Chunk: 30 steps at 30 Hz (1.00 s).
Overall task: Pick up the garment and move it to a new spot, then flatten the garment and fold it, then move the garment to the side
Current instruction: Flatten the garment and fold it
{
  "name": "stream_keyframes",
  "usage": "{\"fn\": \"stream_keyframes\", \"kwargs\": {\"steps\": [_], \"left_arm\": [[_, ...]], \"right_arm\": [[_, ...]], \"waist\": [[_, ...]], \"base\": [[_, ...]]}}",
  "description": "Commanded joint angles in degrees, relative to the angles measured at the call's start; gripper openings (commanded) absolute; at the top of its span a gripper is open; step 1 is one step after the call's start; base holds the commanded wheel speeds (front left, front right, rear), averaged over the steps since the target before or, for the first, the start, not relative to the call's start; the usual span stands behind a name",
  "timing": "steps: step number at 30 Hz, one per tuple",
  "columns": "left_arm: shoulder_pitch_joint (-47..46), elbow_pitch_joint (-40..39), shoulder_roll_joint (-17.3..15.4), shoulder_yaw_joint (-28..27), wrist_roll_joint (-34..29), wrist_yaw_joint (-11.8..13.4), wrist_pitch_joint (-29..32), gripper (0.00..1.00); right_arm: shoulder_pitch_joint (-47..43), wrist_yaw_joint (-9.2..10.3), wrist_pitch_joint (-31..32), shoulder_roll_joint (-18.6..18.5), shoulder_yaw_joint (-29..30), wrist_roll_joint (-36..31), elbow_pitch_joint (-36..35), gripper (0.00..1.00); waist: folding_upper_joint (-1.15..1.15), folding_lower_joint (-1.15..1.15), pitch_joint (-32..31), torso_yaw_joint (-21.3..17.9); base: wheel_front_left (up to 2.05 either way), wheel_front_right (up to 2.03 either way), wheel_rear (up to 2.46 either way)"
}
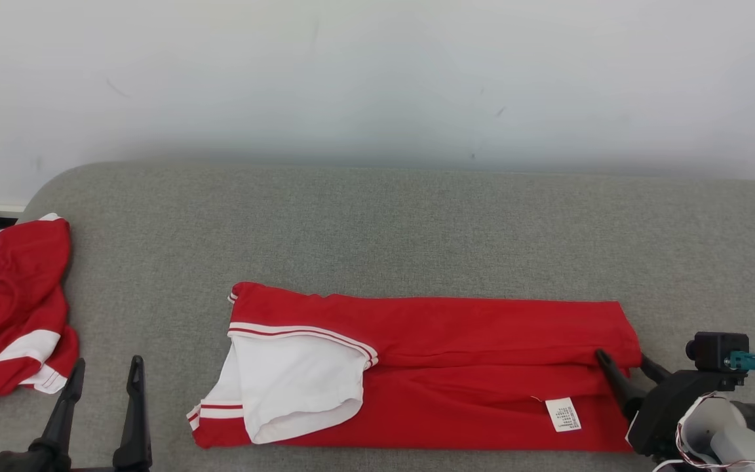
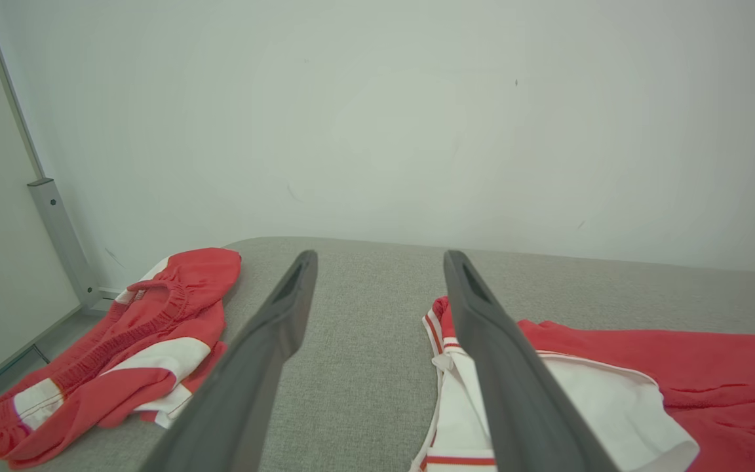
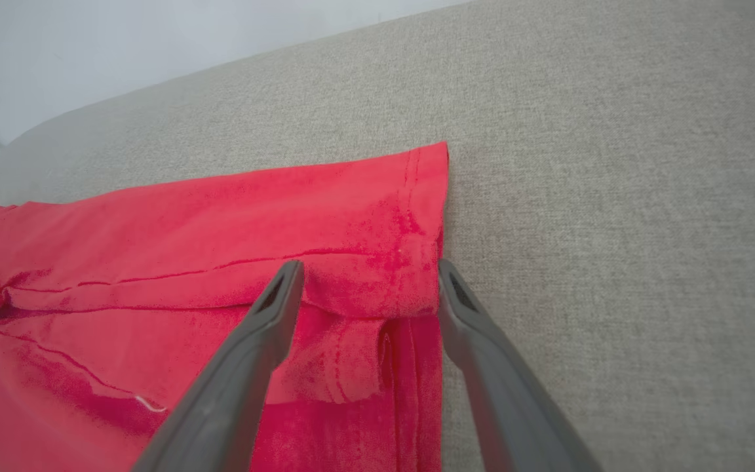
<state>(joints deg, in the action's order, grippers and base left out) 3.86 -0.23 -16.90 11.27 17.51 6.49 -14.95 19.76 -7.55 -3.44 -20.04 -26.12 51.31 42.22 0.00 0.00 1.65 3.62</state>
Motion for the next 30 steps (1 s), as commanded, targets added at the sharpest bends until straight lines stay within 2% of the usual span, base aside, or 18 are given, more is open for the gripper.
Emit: {"fn": "stream_keyframes", "kwargs": {"steps": [1,7,15,25,26,27,28,29,30], "left_arm": [[0.33,0.04,0.31,-0.47,-1.06,-0.45,-0.3,1.0],[0.42,0.18,1.62,-1.42,-2.13,-1.88,-0.3,1.0],[0.32,0.85,2.99,-2.99,-3.4,-3.22,-0.3,1.0],[0.31,1.37,4.48,-4.38,-4.52,-4.47,-0.3,1.0],[0.25,1.43,4.63,-4.52,-4.58,-4.73,-0.3,1.0],[0.19,1.47,4.77,-4.64,-4.65,-4.9,-0.3,1.0],[0.14,1.53,4.89,-4.77,-4.83,-4.93,-0.3,1.0],[0.09,1.58,4.99,-4.92,-4.93,-5.13,-0.3,1.0],[0.01,1.65,5.13,-5.05,-5.03,-5.36,-0.3,1.0]], "right_arm": [[1.03,0.13,0.16,-0.22,0.75,-1.87,1.33,1.0],[2.35,0.12,0.85,1.84,2.87,-5.33,5.16,1.0],[2.86,0.12,5.97,3.63,4.36,-8.69,10.07,1.0],[2.82,0.08,8.45,5.54,5.96,-10.52,10.32,1.0],[2.56,0.07,8.59,6.04,5.97,-10.3,9.69,0.95],[2.31,0.07,8.71,6.4,5.89,-9.98,8.95,0.62],[2.15,0.07,8.77,6.33,5.74,-9.89,8.22,0.21],[1.99,0.07,8.65,6.11,5.77,-9.74,7.49,0.0],[1.8,0.07,8.72,5.86,5.86,-9.64,6.99,0.0]], "waist": [[0.0,0.0,0.13,0.12],[0.0,0.0,0.62,0.76],[0.0,0.0,1.07,1.13],[0.0,0.0,1.37,1.16],[0.0,0.0,1.39,1.19],[0.0,0.0,1.4,1.2],[0.0,0.0,1.43,1.2],[0.0,0.0,1.48,1.19],[0.0,0.0,1.52,1.18]], "base": [[0.0,0.0,0.0],[0.0,0.0,0.0],[0.0,0.0,0.0],[0.0,0.0,0.0],[0.0,0.0,0.0],[0.0,0.0,0.0],[0.0,0.0,0.0],[0.0,0.0,0.0],[0.0,0.0,0.0]]}}
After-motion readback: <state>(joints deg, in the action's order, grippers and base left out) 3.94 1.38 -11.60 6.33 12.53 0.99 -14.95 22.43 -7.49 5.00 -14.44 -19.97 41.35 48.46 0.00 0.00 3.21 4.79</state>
